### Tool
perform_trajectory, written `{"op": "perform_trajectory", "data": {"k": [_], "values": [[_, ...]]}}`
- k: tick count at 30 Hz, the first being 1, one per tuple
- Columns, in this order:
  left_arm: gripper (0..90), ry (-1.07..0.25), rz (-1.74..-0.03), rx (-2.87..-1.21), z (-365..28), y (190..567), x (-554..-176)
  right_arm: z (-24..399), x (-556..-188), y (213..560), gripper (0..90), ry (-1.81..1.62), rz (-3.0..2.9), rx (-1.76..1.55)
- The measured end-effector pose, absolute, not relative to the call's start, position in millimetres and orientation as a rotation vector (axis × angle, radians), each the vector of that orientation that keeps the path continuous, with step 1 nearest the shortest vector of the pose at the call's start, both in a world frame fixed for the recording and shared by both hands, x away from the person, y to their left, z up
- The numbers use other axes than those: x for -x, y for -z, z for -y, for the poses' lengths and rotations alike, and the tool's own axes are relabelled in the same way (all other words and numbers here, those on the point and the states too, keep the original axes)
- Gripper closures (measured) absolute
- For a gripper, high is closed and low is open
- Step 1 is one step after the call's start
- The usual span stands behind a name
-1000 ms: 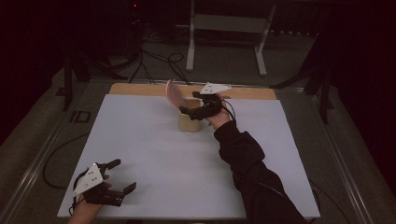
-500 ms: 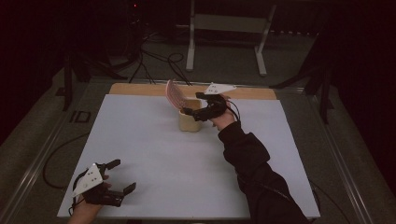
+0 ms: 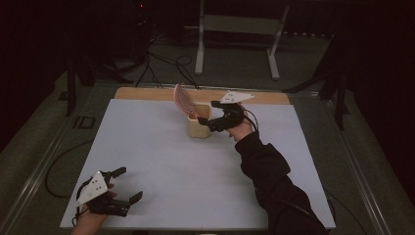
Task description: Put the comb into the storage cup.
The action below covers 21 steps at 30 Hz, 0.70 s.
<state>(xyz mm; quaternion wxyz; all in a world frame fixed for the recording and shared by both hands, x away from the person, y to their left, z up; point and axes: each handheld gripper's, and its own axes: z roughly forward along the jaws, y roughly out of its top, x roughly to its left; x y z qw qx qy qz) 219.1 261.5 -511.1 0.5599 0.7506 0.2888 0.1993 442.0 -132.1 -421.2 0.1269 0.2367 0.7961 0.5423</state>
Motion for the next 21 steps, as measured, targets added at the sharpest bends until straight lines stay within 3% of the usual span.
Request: {"op": "perform_trajectory", "data": {"k": [21], "values": [[0.0,-0.474,-0.68,-1.768,-261.7,510.2,-218.2,178.9,-413.7,435.7,10.6,-1.529,-2.352,-0.715]]}}
